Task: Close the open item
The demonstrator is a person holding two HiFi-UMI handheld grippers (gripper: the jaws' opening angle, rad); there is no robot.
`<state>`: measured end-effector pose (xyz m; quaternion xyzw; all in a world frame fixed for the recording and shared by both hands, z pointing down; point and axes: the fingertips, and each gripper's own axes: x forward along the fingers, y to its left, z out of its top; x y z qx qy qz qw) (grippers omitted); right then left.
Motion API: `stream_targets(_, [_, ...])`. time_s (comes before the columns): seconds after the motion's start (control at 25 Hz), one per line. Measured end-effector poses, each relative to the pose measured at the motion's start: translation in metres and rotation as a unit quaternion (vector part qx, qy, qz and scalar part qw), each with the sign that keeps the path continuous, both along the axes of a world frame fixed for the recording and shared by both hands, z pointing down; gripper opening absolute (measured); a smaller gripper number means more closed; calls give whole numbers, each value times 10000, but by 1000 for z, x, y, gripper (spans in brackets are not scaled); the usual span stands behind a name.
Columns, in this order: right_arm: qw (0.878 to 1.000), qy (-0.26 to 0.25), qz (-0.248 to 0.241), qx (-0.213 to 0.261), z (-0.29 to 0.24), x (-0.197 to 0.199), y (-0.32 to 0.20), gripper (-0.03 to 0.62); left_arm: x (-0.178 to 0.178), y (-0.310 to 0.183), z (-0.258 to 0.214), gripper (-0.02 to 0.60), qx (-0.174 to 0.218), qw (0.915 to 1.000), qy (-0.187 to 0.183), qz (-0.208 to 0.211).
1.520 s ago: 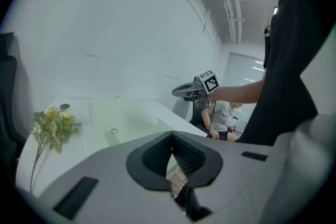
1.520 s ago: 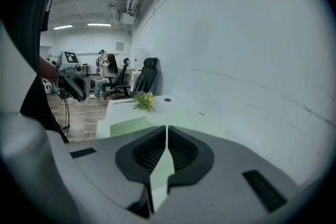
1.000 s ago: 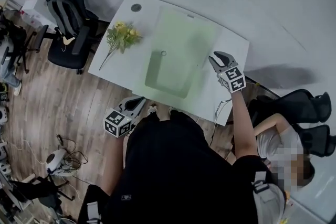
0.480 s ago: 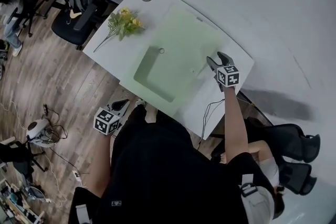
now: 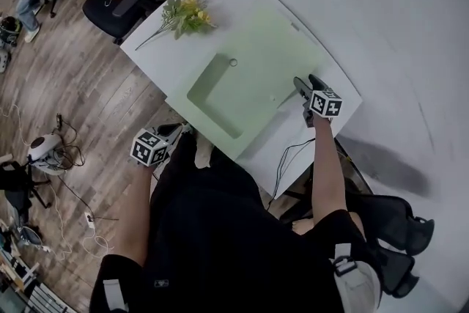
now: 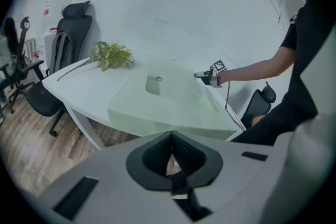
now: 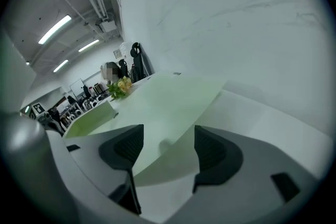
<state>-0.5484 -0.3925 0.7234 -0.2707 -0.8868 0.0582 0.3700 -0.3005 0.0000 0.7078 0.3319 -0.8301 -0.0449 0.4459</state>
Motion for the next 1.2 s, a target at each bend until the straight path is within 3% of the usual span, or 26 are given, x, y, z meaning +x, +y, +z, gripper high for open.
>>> stream_targets(0.52, [9958,-35,-172,-903,-15,-11,13,281,-15,-15,4,6,24,10000,18,-35])
stream_targets(0.76, [9823,-253,-487,-1793,-54,7,24,281,-12,-10,3,6,91,10000,10,-40])
stream_targets(0.96, [9640,-517,-807,-2480,-97,29,35,281,-12,-12,4,6,147,9999,-16,-69])
stream_targets(1.2, [9539,-750,-1211,-2642,-143,57,51,281,-12,-12,3,6,174,9998,-58,-55])
